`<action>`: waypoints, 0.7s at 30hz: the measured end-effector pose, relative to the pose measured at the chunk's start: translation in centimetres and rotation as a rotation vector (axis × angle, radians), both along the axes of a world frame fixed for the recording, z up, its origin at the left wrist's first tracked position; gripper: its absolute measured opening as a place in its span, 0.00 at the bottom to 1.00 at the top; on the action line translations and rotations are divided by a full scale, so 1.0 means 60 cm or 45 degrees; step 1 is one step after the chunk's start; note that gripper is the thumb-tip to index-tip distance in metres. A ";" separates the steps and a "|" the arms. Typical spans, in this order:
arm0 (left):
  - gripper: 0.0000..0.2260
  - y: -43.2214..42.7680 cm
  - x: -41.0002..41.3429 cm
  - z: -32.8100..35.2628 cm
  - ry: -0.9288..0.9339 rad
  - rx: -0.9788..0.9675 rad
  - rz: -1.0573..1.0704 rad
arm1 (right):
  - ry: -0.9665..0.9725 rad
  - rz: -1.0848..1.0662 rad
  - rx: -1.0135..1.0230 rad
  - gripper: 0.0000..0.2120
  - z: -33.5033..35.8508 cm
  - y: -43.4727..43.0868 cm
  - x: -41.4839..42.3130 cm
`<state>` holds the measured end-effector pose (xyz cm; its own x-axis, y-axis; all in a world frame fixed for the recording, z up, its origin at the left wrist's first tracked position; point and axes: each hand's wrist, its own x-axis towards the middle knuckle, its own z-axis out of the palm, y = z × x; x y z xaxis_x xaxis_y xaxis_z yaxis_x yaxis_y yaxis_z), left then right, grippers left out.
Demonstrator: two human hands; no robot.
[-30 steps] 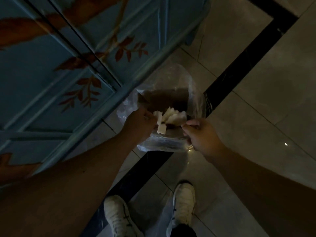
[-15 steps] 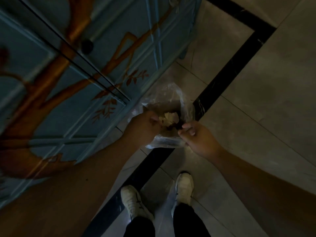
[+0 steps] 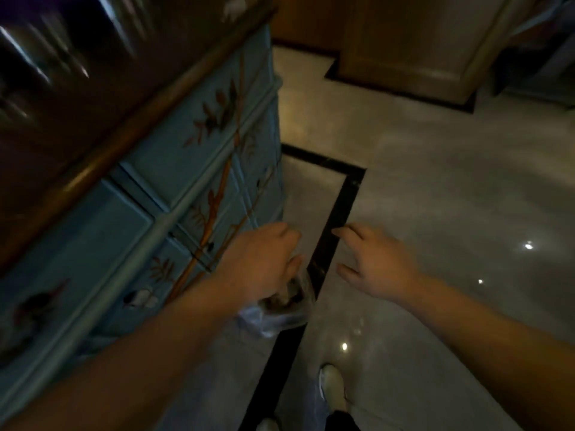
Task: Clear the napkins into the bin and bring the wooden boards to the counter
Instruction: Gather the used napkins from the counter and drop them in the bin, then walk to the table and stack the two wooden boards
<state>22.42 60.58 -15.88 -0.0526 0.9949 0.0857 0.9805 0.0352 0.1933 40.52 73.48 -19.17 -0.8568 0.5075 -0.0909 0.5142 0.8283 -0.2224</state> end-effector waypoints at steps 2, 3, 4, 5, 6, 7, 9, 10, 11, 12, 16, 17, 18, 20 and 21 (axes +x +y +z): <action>0.15 -0.006 0.019 0.079 0.138 0.063 -0.096 | -0.031 -0.039 0.088 0.30 0.080 -0.021 0.042; 0.16 -0.006 0.029 0.113 0.182 0.096 -0.142 | -0.026 -0.076 0.123 0.30 0.117 -0.034 0.067; 0.17 -0.006 0.040 0.145 0.195 0.115 -0.189 | -0.018 -0.123 0.147 0.31 0.148 -0.044 0.088; 0.18 -0.009 0.054 0.175 0.211 0.123 -0.249 | -0.019 -0.181 0.189 0.31 0.175 -0.057 0.113; 0.18 -0.008 0.074 0.210 0.221 0.158 -0.325 | -0.026 -0.257 0.247 0.30 0.209 -0.074 0.146; 0.19 -0.008 0.090 0.236 0.238 0.172 -0.382 | -0.030 -0.314 0.289 0.30 0.232 -0.087 0.171; 0.19 -0.001 0.130 0.278 0.242 0.223 -0.508 | -0.033 -0.420 0.370 0.29 0.271 -0.116 0.226; 0.20 0.003 0.150 0.293 0.238 0.238 -0.564 | -0.043 -0.466 0.396 0.29 0.287 -0.130 0.251; 0.20 0.006 0.179 0.311 0.232 0.244 -0.623 | -0.056 -0.524 0.414 0.29 0.303 -0.144 0.283; 0.21 0.008 0.211 0.325 0.235 0.254 -0.689 | -0.071 -0.587 0.430 0.29 0.316 -0.160 0.316; 0.22 0.005 0.359 0.361 0.225 0.332 -0.955 | -0.100 -0.837 0.485 0.29 0.364 -0.230 0.452; 0.22 0.002 0.399 0.367 0.244 0.334 -1.010 | -0.109 -0.903 0.493 0.29 0.372 -0.247 0.486; 0.22 -0.001 0.445 0.375 0.250 0.322 -1.063 | -0.120 -0.979 0.496 0.29 0.382 -0.266 0.525; 0.22 -0.007 0.545 0.388 0.256 0.326 -1.185 | -0.147 -1.122 0.489 0.29 0.398 -0.309 0.610; 0.22 -0.011 0.586 0.395 0.257 0.338 -1.239 | -0.149 -1.179 0.485 0.30 0.404 -0.323 0.647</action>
